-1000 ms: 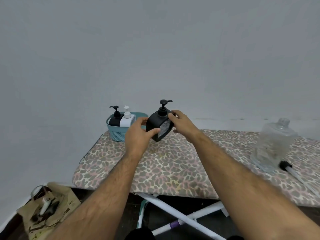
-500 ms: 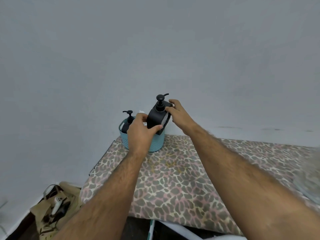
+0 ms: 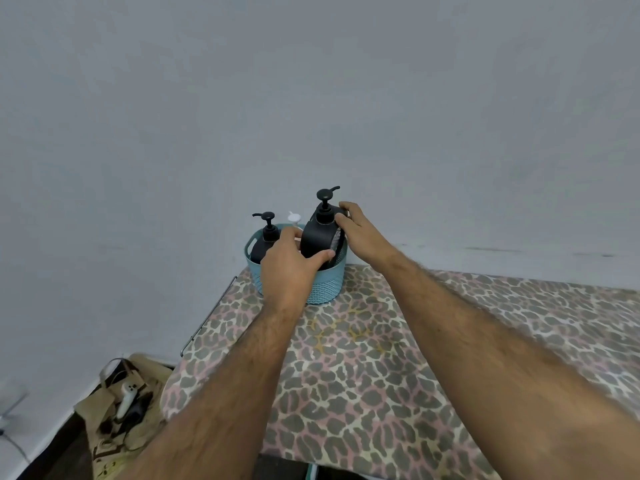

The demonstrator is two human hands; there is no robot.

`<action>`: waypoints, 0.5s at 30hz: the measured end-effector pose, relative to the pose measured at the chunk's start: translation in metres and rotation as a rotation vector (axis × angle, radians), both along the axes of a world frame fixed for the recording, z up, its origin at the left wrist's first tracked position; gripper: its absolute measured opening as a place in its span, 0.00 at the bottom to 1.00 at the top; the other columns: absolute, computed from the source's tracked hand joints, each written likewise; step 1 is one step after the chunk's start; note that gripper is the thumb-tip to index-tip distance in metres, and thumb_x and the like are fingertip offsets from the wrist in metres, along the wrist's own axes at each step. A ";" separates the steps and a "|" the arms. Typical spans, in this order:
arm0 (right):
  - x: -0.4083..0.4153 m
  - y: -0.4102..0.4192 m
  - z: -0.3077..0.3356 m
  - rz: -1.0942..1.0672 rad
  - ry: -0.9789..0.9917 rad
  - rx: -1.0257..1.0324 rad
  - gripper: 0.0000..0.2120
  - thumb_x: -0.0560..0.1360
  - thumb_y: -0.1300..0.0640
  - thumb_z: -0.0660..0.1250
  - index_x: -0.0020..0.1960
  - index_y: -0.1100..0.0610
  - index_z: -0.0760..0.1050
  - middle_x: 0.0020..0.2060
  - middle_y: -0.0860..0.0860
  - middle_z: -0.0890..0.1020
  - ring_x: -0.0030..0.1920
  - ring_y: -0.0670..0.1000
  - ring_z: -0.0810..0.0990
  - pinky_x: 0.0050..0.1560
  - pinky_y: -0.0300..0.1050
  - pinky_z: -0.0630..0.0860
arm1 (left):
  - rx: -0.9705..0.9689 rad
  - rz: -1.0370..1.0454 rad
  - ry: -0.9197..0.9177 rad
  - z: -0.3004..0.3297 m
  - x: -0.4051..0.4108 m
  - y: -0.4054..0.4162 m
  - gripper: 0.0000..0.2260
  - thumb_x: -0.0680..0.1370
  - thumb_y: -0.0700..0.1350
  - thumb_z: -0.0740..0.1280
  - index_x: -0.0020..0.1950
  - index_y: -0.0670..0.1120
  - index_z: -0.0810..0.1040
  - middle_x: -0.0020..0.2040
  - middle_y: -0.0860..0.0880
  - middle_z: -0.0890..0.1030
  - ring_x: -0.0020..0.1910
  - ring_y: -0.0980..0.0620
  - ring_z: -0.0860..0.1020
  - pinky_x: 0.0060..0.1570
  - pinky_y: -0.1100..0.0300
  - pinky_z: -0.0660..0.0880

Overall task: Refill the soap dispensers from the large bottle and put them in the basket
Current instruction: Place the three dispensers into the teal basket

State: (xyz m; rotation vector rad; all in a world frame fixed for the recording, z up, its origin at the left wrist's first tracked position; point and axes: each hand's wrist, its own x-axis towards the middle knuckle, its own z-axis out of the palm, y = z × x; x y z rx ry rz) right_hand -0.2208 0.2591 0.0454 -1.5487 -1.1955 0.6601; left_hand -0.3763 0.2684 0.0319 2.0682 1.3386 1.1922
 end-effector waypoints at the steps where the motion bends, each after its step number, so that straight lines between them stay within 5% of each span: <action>1: 0.001 0.002 -0.002 0.000 -0.009 -0.011 0.23 0.83 0.50 0.53 0.76 0.55 0.58 0.71 0.52 0.68 0.69 0.51 0.68 0.69 0.47 0.65 | 0.007 0.017 0.031 0.000 0.001 0.001 0.24 0.68 0.59 0.76 0.58 0.50 0.74 0.45 0.58 0.78 0.44 0.56 0.79 0.40 0.61 0.71; 8: 0.001 0.019 -0.029 -0.003 -0.021 -0.096 0.23 0.82 0.45 0.54 0.74 0.52 0.58 0.67 0.55 0.72 0.65 0.54 0.73 0.68 0.53 0.70 | 0.042 0.053 0.115 -0.015 0.001 0.009 0.31 0.68 0.61 0.76 0.65 0.49 0.74 0.48 0.52 0.83 0.50 0.52 0.80 0.41 0.59 0.73; 15: -0.003 0.022 -0.045 0.007 -0.054 -0.107 0.21 0.82 0.46 0.55 0.72 0.53 0.62 0.66 0.54 0.73 0.63 0.55 0.74 0.67 0.54 0.70 | 0.039 0.067 0.149 -0.029 0.001 0.014 0.20 0.67 0.62 0.76 0.46 0.48 0.80 0.41 0.54 0.80 0.42 0.54 0.78 0.40 0.55 0.79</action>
